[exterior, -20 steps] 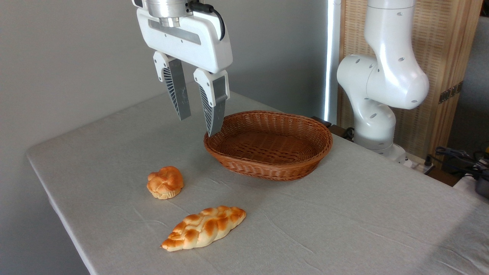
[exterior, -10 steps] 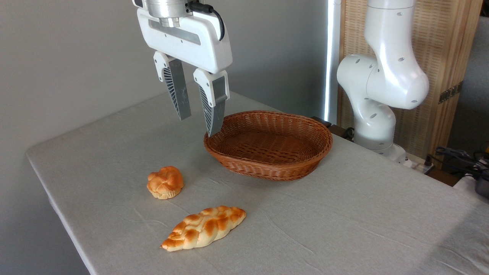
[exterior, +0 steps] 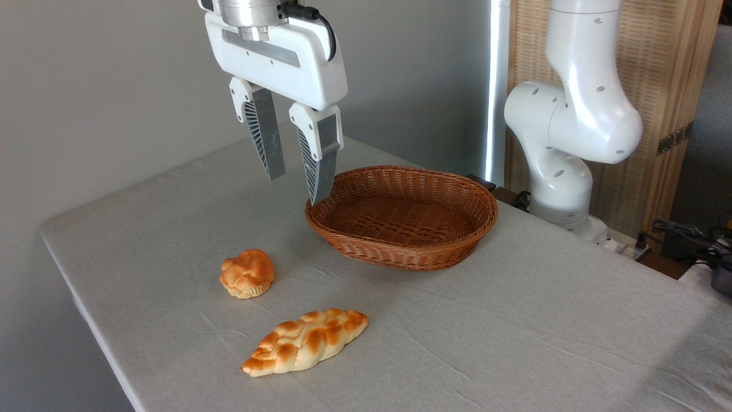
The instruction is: Put bread into the basket
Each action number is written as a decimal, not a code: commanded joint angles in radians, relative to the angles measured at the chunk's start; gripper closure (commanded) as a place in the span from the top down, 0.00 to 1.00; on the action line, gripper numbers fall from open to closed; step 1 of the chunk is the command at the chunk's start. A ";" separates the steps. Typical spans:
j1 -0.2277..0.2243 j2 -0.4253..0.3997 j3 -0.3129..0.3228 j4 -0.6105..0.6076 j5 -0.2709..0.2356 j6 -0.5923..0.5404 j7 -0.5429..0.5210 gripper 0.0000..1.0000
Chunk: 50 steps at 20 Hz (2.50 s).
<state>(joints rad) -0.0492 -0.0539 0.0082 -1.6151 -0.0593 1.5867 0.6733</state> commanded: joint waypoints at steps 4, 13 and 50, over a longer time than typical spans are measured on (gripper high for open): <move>-0.029 -0.004 -0.011 -0.075 -0.001 0.165 0.011 1.00; -0.053 0.005 -0.013 -0.157 0.010 0.395 0.022 1.00; -0.304 0.128 -0.025 -0.459 0.190 0.776 0.086 0.41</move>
<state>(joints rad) -0.3483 0.0824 -0.0203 -2.0612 0.1020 2.3408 0.7450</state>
